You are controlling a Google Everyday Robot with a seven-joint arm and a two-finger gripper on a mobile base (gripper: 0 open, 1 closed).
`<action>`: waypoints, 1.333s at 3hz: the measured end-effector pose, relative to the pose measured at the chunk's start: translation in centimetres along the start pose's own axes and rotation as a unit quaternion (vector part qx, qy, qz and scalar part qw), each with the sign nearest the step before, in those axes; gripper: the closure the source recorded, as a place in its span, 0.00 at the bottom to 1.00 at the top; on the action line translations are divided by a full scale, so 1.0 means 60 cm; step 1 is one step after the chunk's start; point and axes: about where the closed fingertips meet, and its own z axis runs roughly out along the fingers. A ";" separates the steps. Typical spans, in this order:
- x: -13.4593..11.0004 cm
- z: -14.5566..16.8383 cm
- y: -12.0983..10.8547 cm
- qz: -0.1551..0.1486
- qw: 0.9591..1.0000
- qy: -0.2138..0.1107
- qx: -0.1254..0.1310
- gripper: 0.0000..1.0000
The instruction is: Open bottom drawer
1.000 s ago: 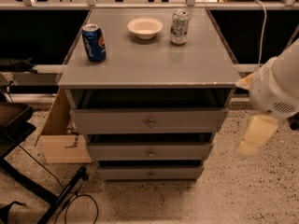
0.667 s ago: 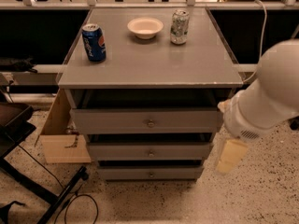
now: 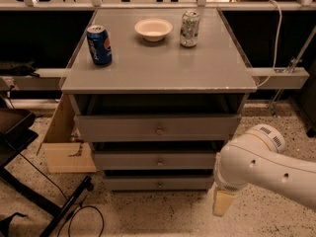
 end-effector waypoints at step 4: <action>-0.078 0.362 0.069 -0.039 0.998 0.007 -0.056 0.00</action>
Offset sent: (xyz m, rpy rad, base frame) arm 0.0271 0.0565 -0.1405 -0.0766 0.0614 0.1522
